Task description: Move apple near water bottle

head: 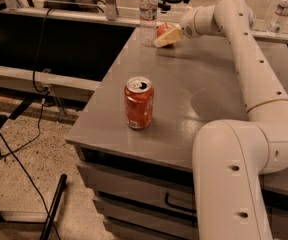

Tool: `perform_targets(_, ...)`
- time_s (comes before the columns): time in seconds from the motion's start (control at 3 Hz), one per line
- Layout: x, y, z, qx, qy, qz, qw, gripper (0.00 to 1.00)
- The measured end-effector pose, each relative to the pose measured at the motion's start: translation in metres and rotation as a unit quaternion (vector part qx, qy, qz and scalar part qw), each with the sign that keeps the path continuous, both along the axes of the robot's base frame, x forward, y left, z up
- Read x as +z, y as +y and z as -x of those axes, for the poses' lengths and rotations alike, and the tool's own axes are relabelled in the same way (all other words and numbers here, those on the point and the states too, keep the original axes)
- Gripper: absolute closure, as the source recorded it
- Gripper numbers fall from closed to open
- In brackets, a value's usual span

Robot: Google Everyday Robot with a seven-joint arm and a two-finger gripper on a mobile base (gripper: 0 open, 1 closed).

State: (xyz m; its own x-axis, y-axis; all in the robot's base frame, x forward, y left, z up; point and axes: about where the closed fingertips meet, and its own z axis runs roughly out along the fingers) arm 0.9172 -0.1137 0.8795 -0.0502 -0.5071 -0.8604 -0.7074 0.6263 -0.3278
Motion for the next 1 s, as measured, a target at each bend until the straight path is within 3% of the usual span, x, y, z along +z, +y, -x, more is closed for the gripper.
perform_targets(0.33, 0.002, 0.001, 0.001, -0.003, 0.005, 0.003, 1.0, 0.0)
perform_targets(0.67, 0.044, -0.003, 0.023, -0.02, 0.0, 0.025, 0.9995, 0.0)
perform_targets(1.0, 0.042, 0.002, 0.027, -0.018, 0.004, 0.029, 0.9994, 0.0)
